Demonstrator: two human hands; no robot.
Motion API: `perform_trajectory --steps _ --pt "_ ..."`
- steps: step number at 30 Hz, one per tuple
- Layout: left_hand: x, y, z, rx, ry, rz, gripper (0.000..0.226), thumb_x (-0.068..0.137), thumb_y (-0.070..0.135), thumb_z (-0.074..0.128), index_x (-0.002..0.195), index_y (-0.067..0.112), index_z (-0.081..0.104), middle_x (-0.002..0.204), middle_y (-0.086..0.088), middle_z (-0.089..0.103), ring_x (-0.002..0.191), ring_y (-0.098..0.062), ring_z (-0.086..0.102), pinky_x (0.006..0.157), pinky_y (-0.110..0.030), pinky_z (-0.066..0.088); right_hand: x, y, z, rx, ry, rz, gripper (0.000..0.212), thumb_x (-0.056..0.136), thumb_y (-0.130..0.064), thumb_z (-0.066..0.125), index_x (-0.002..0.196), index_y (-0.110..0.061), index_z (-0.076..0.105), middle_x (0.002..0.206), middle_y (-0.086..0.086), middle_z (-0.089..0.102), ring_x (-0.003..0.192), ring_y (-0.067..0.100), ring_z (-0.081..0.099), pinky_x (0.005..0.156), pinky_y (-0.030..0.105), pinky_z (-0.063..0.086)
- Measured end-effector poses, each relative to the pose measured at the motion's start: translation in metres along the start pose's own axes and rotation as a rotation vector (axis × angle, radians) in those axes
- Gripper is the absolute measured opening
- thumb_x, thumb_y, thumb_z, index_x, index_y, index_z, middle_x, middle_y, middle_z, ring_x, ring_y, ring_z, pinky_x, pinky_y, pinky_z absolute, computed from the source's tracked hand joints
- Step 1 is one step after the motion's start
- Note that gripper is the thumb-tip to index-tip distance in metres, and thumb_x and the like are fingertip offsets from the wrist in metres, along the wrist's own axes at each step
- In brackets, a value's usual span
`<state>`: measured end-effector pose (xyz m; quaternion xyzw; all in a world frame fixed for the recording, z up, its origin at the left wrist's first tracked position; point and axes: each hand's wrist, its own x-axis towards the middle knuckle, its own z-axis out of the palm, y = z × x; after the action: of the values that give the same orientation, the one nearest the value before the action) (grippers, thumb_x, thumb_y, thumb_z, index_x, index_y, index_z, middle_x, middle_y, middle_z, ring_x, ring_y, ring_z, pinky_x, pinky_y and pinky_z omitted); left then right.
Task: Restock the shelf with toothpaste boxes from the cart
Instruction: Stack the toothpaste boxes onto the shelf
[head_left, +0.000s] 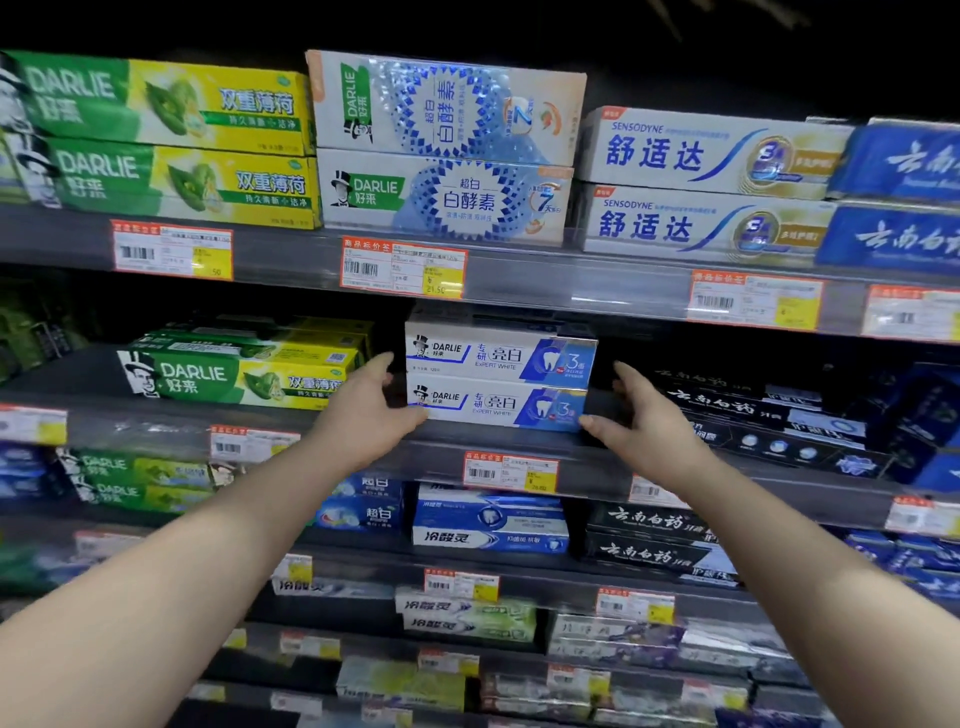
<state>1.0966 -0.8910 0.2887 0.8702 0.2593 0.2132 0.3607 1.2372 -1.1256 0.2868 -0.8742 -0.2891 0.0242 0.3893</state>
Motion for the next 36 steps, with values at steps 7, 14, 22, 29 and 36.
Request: perform_trajectory --steps 7,14,22,29,36 --pt "-0.066 -0.016 -0.007 0.133 0.058 0.011 0.061 0.081 0.028 0.068 0.135 0.016 0.043 0.122 -0.009 0.052 0.103 -0.019 0.053 0.091 -0.027 0.042 -0.035 -0.02 0.018 -0.044 0.101 -0.287 0.069 0.081 -0.019 0.068 0.14 -0.011 0.033 0.143 0.01 0.037 0.134 0.02 0.031 0.103 0.017 0.019" --pt "-0.113 -0.058 -0.031 0.219 -0.021 -0.214 0.058 0.082 0.038 0.066 0.133 0.018 0.046 0.136 -0.005 0.049 0.119 -0.022 0.052 0.097 -0.028 0.042 -0.062 -0.054 0.066 -0.037 -0.218 -0.338 0.062 0.087 -0.029 0.061 0.141 -0.019 0.032 0.143 0.002 0.037 0.133 0.015 0.032 0.097 0.015 0.023" --pt "-0.188 -0.137 -0.102 0.321 0.022 -0.402 0.063 0.078 0.045 0.062 0.134 0.022 0.045 0.133 -0.004 0.048 0.118 -0.025 0.053 0.097 -0.032 0.044 -0.095 -0.127 0.145 -0.147 -0.452 -0.428 0.062 0.084 -0.034 0.063 0.139 -0.022 0.037 0.143 0.001 0.041 0.13 0.015 0.039 0.099 0.019 0.028" --pt "-0.293 -0.242 -0.209 0.434 0.074 -0.544 0.059 0.081 0.049 0.059 0.133 0.025 0.043 0.134 -0.003 0.045 0.125 -0.024 0.046 0.101 -0.039 0.041 -0.167 -0.247 0.26 -0.217 -0.674 -0.571 0.06 0.087 -0.039 0.058 0.14 -0.027 0.033 0.146 -0.005 0.036 0.125 0.012 0.045 0.094 0.022 0.036" --pt "-0.413 -0.339 -0.321 0.453 0.147 -0.754 0.061 0.08 0.05 0.06 0.133 0.023 0.045 0.134 -0.005 0.047 0.124 -0.024 0.046 0.103 -0.037 0.04 -0.257 -0.359 0.383 -0.198 -0.834 -0.733 0.06 0.086 -0.04 0.059 0.139 -0.026 0.035 0.145 -0.006 0.038 0.133 0.011 0.036 0.104 0.022 0.03"
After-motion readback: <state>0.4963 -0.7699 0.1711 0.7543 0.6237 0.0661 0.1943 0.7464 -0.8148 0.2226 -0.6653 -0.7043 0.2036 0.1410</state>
